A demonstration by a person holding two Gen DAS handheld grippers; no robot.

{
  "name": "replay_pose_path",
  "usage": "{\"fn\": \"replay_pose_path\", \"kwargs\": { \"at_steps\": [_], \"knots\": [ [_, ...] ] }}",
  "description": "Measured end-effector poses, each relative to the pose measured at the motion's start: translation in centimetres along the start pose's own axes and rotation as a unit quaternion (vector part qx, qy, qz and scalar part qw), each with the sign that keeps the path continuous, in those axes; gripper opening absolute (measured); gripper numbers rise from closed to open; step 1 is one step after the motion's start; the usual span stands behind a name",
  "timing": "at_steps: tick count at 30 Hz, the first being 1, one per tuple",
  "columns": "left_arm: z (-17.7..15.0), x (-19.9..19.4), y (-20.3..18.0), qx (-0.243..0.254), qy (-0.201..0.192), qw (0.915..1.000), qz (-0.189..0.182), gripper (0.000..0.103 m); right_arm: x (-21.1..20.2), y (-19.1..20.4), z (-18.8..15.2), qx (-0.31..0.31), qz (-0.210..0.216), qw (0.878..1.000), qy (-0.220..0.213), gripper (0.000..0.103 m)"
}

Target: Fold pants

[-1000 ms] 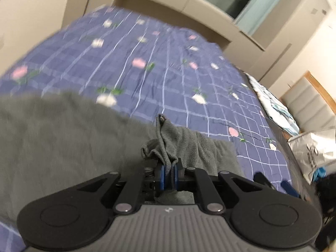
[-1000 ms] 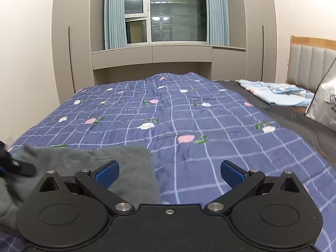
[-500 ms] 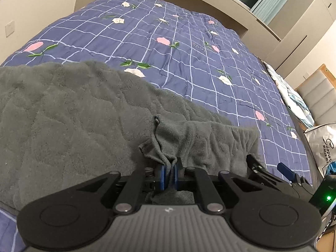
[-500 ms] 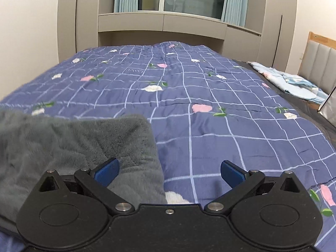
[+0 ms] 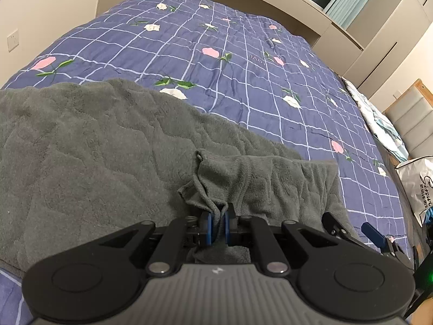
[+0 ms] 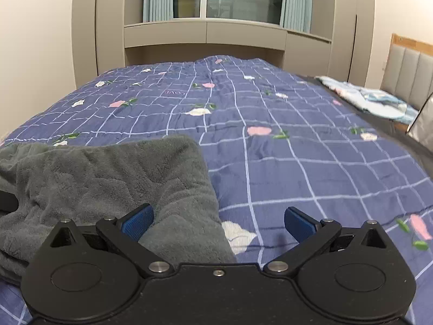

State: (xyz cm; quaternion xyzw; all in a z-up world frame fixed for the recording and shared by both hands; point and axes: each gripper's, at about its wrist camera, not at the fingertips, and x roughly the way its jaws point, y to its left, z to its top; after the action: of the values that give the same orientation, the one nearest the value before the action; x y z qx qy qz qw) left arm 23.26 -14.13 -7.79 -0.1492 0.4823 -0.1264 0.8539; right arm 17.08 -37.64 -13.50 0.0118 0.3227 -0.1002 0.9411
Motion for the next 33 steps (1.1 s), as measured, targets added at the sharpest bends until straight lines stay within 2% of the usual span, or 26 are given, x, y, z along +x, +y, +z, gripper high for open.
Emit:
{"fn": "replay_pose_path", "kwargs": {
  "at_steps": [3,6,13,17,23,29,30,32,33],
  "knots": [
    [0.2,-0.8,-0.3,0.005,-0.008,0.9999,-0.006,0.008,0.0,-0.1,0.4,0.001,0.001,1.000,0.006,0.103],
    [0.4,-2.1,-0.9,0.016,-0.023,0.9995,-0.015,0.008,-1.3,0.5,0.7,-0.017,-0.004,1.000,-0.010,0.103],
    [0.6,-5.3,-0.6,0.023,-0.050,0.9978,-0.038,0.007,-4.0,2.2,0.9,-0.026,0.027,0.999,-0.027,0.103],
    [1.0,-6.8,1.2,0.012,-0.057,0.9978,-0.032,0.007,-5.6,3.4,1.5,-0.030,0.053,0.997,-0.040,0.103],
    [1.7,-7.7,5.2,0.001,-0.038,0.9992,-0.011,0.007,-6.2,6.6,1.8,-0.065,0.089,0.993,-0.039,0.103],
    [0.9,-5.5,8.0,-0.014,0.000,0.9999,0.008,0.008,-5.0,9.6,0.7,-0.100,0.099,0.990,-0.007,0.103],
    [0.6,-5.1,8.3,-0.017,0.004,0.9998,0.012,0.011,-4.7,9.9,0.5,-0.105,0.097,0.990,-0.003,0.103],
    [0.3,-4.9,8.7,-0.026,0.005,0.9995,0.019,0.024,-4.5,10.3,0.0,-0.116,0.092,0.989,-0.003,0.103],
    [0.4,-5.0,8.9,-0.032,0.002,0.9991,0.028,0.042,-4.5,10.3,0.0,-0.118,0.092,0.989,-0.006,0.103]
  ]
}}
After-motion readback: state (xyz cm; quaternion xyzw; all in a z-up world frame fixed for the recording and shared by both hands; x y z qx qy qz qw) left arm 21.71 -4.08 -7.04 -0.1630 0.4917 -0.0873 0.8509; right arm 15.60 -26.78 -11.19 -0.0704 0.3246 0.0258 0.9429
